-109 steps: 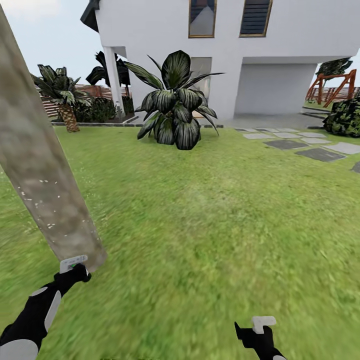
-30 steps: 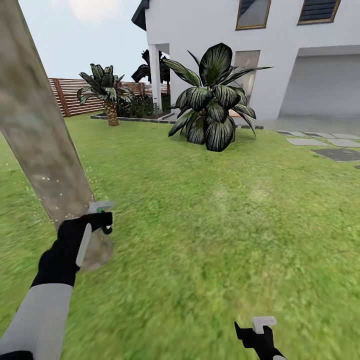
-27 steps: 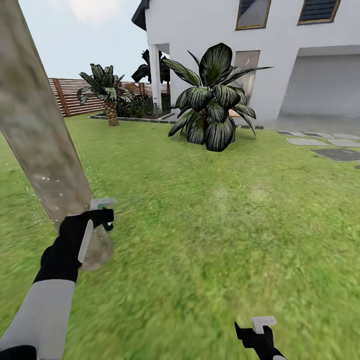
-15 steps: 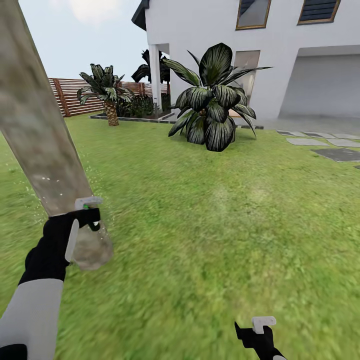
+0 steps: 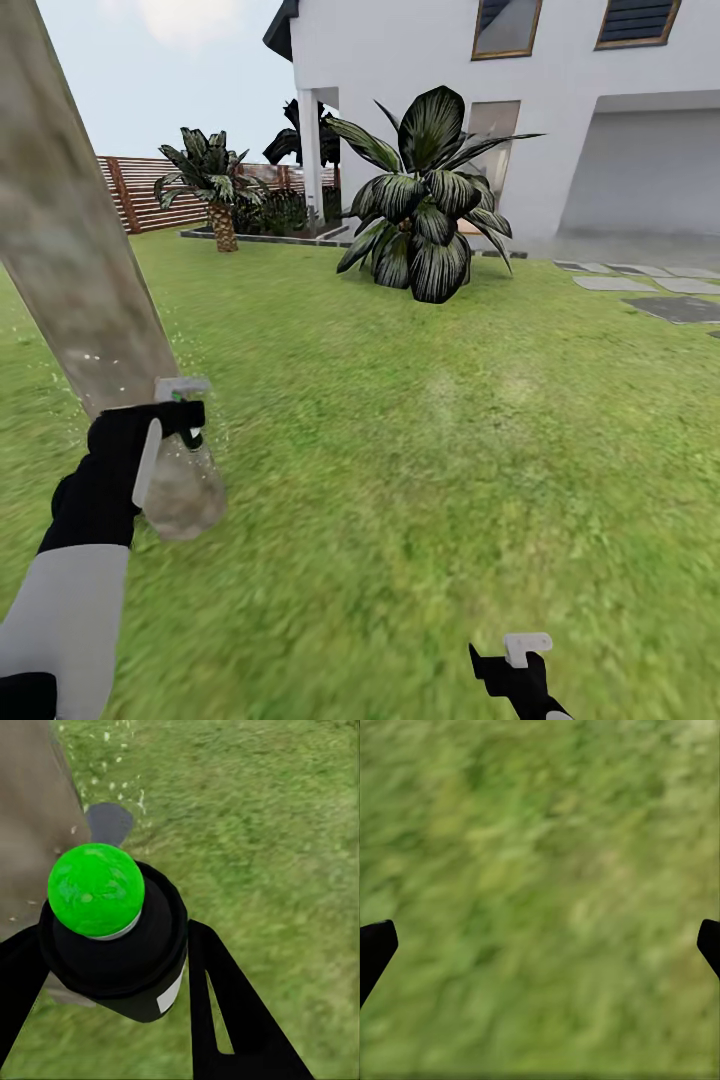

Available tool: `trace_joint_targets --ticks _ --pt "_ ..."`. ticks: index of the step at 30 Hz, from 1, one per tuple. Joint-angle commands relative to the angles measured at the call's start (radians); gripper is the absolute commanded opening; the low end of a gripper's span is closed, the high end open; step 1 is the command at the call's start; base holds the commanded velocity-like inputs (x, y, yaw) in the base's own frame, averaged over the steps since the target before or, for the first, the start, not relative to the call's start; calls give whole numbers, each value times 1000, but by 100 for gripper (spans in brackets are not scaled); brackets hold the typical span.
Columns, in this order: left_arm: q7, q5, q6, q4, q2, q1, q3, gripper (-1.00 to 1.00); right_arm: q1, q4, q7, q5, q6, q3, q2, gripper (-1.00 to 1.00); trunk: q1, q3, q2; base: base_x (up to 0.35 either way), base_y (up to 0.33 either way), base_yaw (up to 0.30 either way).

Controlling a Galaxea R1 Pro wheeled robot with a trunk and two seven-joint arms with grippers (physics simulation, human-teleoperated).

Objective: In the garden, pick up the pesticide atomizer on the floor and spray pesticide onto both trees until each tree trunk is fully covered.

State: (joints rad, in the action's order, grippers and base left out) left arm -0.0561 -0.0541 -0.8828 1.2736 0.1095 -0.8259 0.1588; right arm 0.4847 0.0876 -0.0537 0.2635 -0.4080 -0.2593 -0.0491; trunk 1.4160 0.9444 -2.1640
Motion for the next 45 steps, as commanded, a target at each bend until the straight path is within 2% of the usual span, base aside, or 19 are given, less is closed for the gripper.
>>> trace_joint_targets --ticks 1,9,18,22,27,29,32,34,36,37,39,42,45 --pt "1 0 -2 21 0 1 0 -100 0 0 0 0 0 0 0 100 0 0 0 0 0 0" --pt "-1 0 -1 54 7 8 1 -100 0 0 0 0 0 0 0 100 0 0 0 -19 0 0" --pt "-1 -4 0 45 18 15 15 -100 0 0 0 0 0 0 0 100 0 0 0 -277 0 0" --pt "0 -4 11 43 18 54 17 -100 0 0 0 0 0 0 0 100 0 0 0 -46 0 0" --pt "-1 -4 13 46 22 88 57 -100 0 0 0 0 0 0 0 100 0 0 0 -2 0 0" --pt "-1 -4 13 50 41 89 76 -100 0 0 0 0 0 0 0 100 0 0 0 0 0 0" --pt "-1 -3 6 54 102 88 89 -100 0 0 0 0 0 0 0 100 0 0 0 0 0 0" --pt "-1 -3 1 61 121 87 91 -100 0 0 0 0 0 0 0 100 0 0 0 0 0 0" --pt "-1 -3 0 73 128 87 94 -100 0 0 0 0 0 0 0 100 0 0 0 0 0 0" --pt "-1 -3 -1 75 129 87 113 -100 0 0 0 0 0 0 0 100 0 0 0 0 0 0" --pt "-2 -2 -2 76 130 88 129 -100 0 0 0 0 0 0 0 100 0 0 0 0 0 0" --pt "-4 1 -6 77 123 82 120 -100 0 0 0 0 0 0 0 100 0 0 0 0 0 0" --pt "-4 3 -45 84 114 72 112 -100 0 0 0 0 0 0 0 100 0 0 0 0 0 0"
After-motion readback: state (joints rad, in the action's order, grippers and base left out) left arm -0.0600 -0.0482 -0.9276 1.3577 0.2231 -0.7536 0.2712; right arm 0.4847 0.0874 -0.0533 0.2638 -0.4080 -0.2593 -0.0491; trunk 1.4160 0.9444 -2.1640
